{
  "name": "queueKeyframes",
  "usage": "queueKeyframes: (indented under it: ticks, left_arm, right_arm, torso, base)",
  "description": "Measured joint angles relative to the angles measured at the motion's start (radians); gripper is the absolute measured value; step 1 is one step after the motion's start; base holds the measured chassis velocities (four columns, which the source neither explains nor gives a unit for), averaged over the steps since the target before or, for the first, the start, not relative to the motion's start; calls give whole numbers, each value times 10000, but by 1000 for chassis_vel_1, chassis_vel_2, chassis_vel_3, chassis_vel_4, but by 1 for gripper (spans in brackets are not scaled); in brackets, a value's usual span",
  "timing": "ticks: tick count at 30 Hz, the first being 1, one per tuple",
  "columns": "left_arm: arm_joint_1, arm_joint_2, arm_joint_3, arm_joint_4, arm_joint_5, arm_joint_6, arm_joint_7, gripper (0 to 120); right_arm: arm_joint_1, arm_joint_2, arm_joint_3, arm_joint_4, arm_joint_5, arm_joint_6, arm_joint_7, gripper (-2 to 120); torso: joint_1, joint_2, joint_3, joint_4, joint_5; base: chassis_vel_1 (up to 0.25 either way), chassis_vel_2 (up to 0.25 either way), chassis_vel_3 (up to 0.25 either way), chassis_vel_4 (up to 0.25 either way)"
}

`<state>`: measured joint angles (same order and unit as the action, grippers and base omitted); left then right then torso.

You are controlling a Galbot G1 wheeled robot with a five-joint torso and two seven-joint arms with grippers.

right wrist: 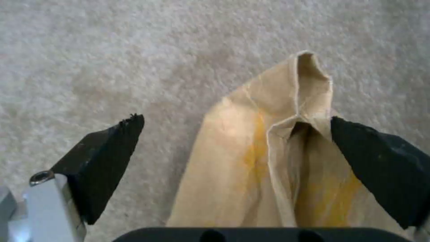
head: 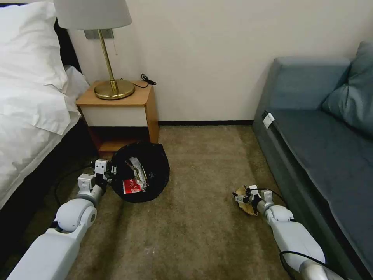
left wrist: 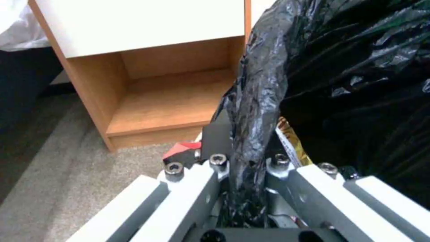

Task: Pick up the trash bin, then pick up the garbage on the floor and place it into the trash bin.

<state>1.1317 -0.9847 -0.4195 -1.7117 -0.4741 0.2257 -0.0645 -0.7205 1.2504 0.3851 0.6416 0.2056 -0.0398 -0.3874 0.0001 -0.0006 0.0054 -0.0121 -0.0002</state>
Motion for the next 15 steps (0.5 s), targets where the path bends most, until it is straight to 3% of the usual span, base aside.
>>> queueKeyframes:
  ticks: [11, 15]
  left_arm:
    - [36, -46, -25, 14, 12, -49, 5, 2]
    - [41, -38, -44, -14, -1, -62, 3, 2]
  right_arm:
    - [-90, 65, 60, -414, -267, 33, -179, 100]
    - [-44, 86, 100, -541, -308, 34, -264, 93]
  torso:
    - [0, 1, 1, -3, 2]
    - [0, 1, 1, -3, 0]
  base:
    - [0, 0, 0, 0]
    - [0, 0, 0, 0]
